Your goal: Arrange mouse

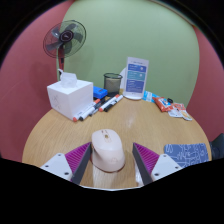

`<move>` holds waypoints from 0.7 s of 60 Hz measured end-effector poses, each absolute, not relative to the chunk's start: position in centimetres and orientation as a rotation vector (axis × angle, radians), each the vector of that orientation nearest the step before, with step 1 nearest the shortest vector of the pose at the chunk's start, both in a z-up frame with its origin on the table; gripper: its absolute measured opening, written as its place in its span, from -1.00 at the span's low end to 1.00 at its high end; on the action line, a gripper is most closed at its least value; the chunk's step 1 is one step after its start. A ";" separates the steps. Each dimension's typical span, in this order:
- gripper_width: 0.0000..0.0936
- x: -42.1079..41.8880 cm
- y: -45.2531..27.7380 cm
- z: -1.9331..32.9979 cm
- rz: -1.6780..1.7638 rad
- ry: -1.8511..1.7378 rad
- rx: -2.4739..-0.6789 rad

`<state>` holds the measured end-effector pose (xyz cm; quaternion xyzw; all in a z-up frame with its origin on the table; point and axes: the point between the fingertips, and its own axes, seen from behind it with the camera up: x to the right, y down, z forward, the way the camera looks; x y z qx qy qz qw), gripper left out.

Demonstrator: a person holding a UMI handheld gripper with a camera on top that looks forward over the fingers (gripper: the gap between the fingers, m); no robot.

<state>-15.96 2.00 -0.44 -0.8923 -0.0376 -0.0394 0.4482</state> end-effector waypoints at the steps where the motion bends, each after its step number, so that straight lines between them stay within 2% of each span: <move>1: 0.77 -15.9 2.4 -0.5 -0.098 -0.089 -2.207; 7: 0.63 -16.0 3.8 -0.7 -0.058 -0.056 -2.214; 12: 0.18 -17.0 4.5 -1.0 0.009 -0.049 -2.218; 23: -0.11 -17.0 4.4 -0.7 0.011 -0.061 -2.235; 27: -0.17 -17.4 4.1 0.4 0.027 -0.065 -2.229; 30: -0.17 -18.2 3.7 2.3 0.056 -0.096 -2.202; 34: -0.16 -18.8 3.1 6.8 0.087 -0.121 -2.128; 42: -0.16 -16.5 1.0 19.0 0.163 -0.076 -1.940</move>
